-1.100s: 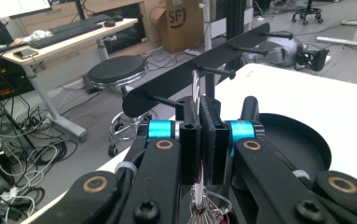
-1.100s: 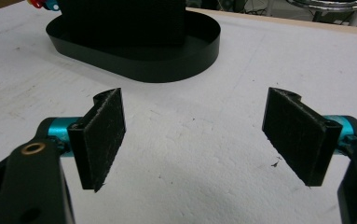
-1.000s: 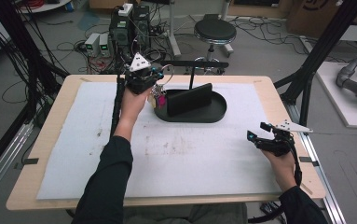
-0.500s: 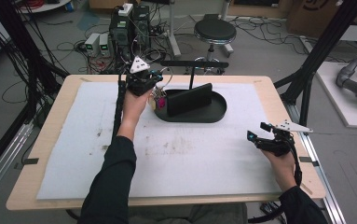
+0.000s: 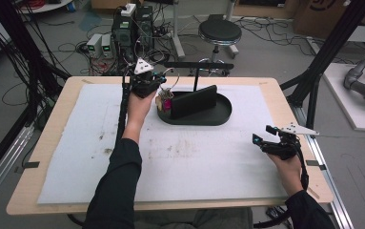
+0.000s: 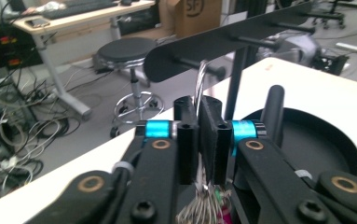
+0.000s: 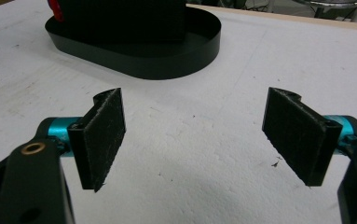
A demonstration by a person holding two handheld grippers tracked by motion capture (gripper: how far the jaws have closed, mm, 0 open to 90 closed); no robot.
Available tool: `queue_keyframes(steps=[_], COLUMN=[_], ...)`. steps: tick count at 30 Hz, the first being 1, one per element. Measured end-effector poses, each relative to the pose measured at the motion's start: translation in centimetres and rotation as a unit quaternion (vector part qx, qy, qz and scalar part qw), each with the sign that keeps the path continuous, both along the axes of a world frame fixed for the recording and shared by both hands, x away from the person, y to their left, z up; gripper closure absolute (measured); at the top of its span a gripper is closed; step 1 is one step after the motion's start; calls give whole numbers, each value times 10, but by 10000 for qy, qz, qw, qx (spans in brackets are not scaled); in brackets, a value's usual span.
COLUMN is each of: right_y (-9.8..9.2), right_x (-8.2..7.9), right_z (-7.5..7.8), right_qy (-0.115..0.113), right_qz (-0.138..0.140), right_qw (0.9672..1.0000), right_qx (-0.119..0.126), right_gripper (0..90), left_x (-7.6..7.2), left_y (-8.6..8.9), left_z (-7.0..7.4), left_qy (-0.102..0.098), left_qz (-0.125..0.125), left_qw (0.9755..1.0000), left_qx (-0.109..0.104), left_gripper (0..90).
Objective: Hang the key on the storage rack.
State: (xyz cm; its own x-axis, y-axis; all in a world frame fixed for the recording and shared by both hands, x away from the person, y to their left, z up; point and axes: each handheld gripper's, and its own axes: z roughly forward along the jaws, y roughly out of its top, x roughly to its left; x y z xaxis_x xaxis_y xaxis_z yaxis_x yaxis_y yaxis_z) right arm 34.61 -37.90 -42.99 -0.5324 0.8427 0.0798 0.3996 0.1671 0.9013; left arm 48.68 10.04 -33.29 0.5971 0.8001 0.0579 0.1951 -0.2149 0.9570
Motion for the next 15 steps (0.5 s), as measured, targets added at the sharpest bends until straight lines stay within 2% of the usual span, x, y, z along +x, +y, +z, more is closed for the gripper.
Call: queue_keyframes(steps=[2,5,7,11,15], right_y=[0,1,0,0,-1], right_x=[0,0,0,1,0], right_z=[0,-1,-1,-1,-1], right_qy=[-1,47,49,38,36], right_qz=[9,16,17,-8,-1], right_qw=[10000,10000,10000,10000,10000], right_qx=[0,1,0,21,0], right_gripper=[219,219,219,219,219], left_x=[2,2,0,-8,-20], left_y=[2,4,5,7,9], left_z=[-2,-2,1,6,10], left_qy=[69,114,104,52,131], left_qz=[62,165,264,280,188], left_qw=[9999,9997,9996,9996,9995], left_qx=[-94,-118,-63,-51,-228], left_gripper=[806,743,659,510,418])
